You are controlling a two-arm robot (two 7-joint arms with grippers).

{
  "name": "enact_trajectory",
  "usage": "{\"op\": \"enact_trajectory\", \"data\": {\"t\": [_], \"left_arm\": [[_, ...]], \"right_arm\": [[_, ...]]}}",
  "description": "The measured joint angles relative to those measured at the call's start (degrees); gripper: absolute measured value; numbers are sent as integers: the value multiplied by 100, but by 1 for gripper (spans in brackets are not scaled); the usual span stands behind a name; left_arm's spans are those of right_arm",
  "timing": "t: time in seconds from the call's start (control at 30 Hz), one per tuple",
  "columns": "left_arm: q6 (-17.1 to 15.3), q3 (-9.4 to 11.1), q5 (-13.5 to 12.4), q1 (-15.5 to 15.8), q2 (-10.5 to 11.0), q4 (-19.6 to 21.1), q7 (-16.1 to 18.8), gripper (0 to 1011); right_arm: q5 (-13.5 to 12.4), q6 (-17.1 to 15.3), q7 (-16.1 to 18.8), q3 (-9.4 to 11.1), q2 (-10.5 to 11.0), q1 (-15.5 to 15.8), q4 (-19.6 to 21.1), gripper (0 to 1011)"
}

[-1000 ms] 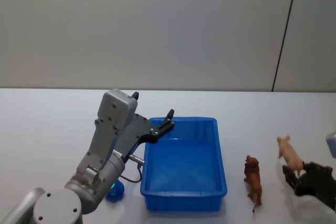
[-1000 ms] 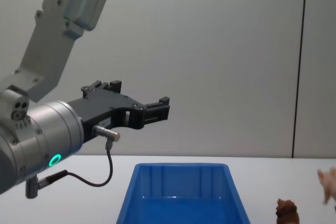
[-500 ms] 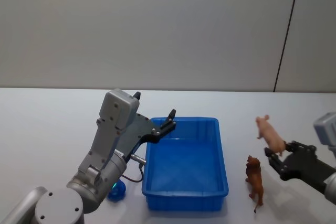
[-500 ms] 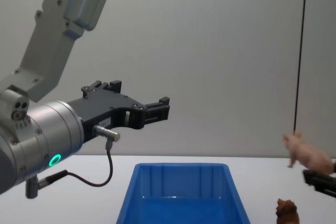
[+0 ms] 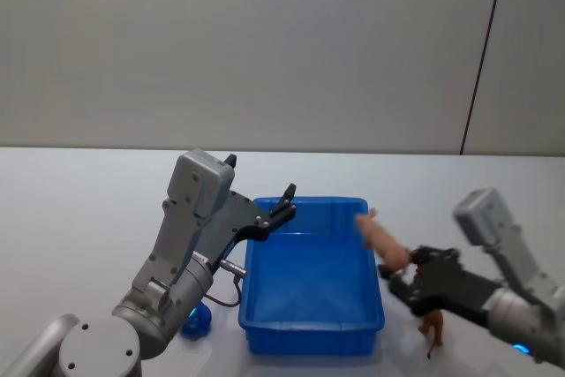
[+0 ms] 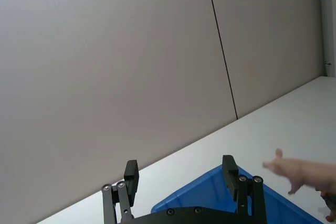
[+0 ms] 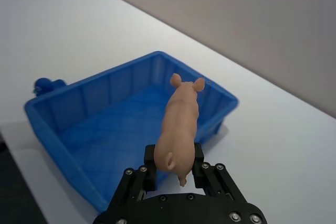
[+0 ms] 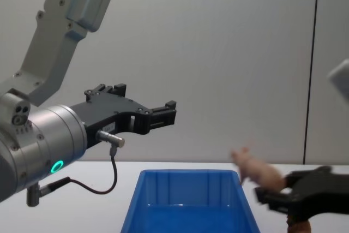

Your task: Pick up the two dolls from the table and place them into the box.

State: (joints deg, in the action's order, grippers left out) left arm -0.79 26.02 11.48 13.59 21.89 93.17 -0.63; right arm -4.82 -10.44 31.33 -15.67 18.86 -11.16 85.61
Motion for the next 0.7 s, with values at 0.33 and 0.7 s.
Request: {"op": "enact_trajectory", "data": {"t": [0.33,0.7], "left_arm": [[0,0,0,0,0,0,0,1001],[0,0,0,0,0,0,0,1001]], "right_arm": [[252,-195,370,-322,-345,-284,-299,495],[280,-306,354,-458,-543,-466,-519,850]]}}
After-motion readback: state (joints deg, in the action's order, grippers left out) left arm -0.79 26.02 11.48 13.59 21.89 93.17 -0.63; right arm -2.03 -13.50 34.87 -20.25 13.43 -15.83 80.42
